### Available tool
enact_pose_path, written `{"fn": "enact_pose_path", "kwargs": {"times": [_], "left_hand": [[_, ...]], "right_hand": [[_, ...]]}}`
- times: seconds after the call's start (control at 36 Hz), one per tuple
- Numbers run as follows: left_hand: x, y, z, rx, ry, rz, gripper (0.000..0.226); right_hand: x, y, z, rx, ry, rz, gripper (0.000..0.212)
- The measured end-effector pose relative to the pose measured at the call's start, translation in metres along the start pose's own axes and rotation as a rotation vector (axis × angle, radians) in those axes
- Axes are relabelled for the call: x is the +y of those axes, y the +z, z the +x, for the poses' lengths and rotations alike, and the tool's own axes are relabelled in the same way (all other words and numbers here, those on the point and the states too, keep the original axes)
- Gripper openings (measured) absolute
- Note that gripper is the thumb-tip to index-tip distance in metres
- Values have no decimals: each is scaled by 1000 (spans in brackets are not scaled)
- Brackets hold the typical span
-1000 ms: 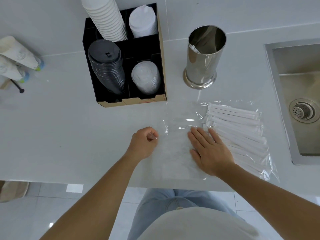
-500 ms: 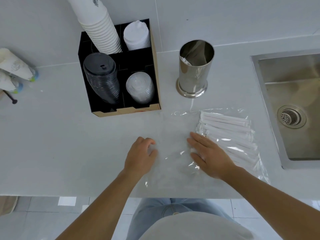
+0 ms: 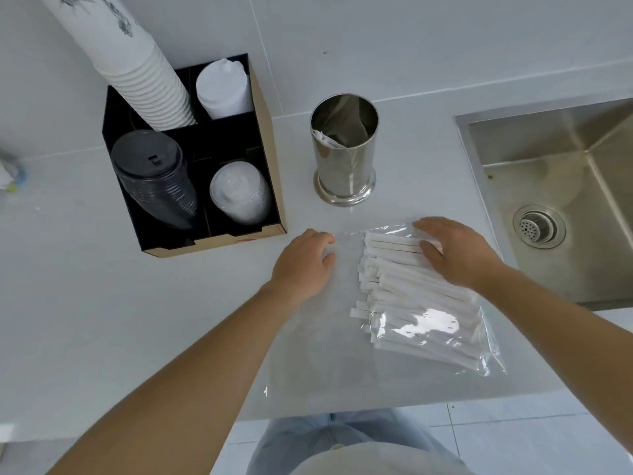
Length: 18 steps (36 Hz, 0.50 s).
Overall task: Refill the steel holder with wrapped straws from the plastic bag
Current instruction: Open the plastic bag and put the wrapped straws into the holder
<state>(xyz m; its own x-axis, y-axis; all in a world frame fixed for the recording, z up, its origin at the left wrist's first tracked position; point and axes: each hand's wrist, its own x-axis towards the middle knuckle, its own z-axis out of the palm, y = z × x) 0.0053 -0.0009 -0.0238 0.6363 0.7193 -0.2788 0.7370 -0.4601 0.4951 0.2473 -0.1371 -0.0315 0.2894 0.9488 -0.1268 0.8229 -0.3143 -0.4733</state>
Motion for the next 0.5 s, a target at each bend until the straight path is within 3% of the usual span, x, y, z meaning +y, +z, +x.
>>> {"fn": "enact_pose_path", "kwargs": {"times": [0.33, 0.5], "left_hand": [[17, -3, 52, -114, -22, 185, 32], [22, -5, 62, -167, -80, 120, 20]], "right_hand": [[-9, -18, 54, -263, 85, -121, 40], [-11, -15, 67, -324, 58, -156, 23]]}}
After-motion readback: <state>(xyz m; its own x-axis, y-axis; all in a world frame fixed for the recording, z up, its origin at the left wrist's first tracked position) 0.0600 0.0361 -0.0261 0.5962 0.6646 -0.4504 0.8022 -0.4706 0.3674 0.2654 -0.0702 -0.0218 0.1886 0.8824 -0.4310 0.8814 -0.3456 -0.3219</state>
